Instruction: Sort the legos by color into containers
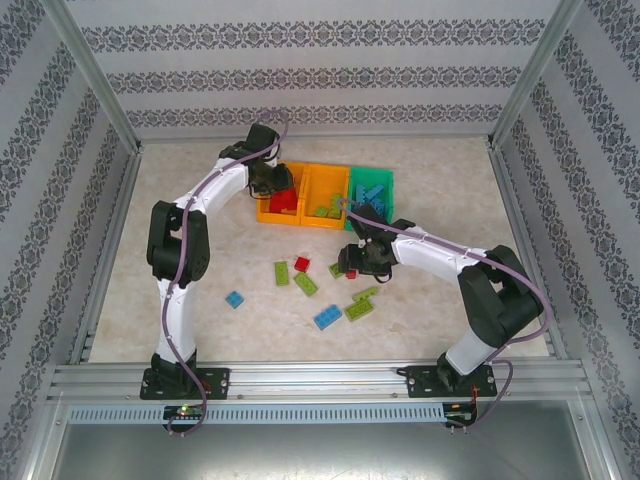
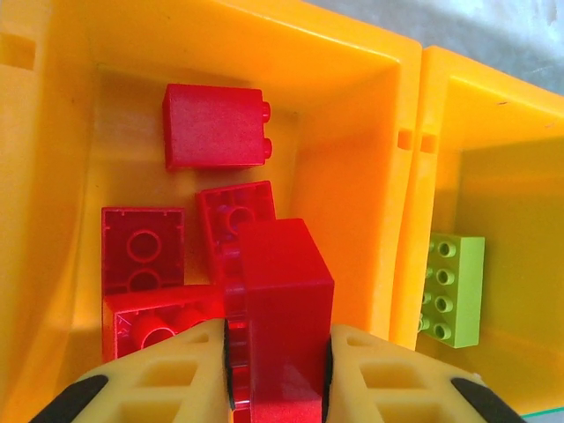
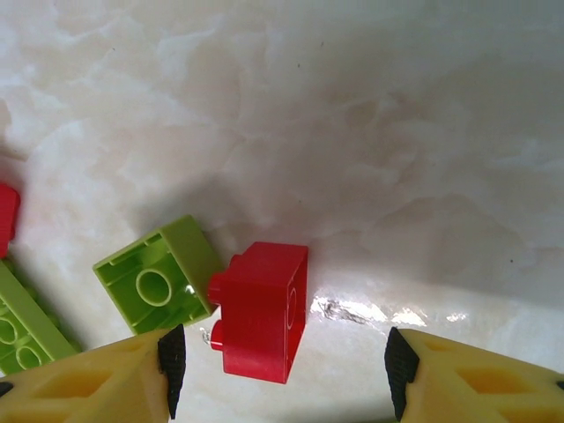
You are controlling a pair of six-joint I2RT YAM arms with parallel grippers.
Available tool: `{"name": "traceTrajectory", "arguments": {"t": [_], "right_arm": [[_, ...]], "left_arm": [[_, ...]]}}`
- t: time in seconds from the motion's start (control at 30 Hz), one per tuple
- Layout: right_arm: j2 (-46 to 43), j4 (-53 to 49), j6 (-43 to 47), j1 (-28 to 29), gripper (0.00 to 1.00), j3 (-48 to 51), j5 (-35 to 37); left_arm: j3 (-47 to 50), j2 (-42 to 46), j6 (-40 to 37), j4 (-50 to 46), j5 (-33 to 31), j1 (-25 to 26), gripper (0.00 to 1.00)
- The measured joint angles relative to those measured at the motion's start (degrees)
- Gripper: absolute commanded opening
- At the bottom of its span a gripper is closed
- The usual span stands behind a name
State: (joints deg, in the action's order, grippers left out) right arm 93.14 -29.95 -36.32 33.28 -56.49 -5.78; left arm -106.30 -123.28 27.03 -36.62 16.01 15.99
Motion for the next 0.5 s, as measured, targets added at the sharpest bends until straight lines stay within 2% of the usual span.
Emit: {"name": "traceTrajectory", "arguments": {"t": [0.13,0.3,0.5], "right_arm": [[0.02,0.46,-0.02,0.00,0.63,0.00,-0.02],[1.22,1.51,-0.50,-0.02,0.53,0.00,0.00],[1.95,2.47,-0.90,-0.55,0.48,0.79,-0.15]], "left_arm": [[0.00,0.00,0.31,1.14,0.00,0.00,0.35],[0.04,0.00,0.63,1.99,0.00,0.00,0.46],[1.88,0.17,0.83,2.93,0.04,0.00,0.55]]}}
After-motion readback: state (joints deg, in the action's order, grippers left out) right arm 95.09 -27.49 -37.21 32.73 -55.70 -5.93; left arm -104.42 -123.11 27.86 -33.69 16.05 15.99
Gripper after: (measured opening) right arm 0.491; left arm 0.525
